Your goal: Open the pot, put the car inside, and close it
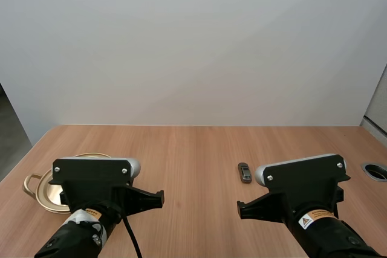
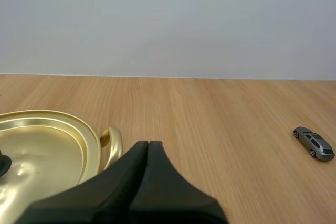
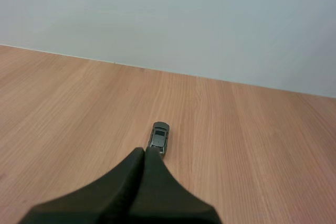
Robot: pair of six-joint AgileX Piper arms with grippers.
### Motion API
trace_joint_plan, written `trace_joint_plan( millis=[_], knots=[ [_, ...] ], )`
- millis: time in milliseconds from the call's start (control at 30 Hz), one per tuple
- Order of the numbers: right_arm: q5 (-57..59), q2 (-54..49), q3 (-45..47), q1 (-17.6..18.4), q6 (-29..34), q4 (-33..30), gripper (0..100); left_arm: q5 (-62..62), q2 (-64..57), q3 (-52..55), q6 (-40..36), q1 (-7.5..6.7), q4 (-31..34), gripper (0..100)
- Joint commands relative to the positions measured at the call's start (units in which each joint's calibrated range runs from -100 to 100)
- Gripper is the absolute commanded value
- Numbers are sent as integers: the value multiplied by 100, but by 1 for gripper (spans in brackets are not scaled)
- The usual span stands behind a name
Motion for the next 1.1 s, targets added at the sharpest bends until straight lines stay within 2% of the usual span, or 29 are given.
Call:
trace_joint_plan(
  millis=[0,1067],
  knots=[
    [0,0,-1,2,1,4,0,-2,3,0,0,-1,4,0],
    [0,0,-1,2,1,125,0,-2,3,0,0,-1,4,0]
  ],
)
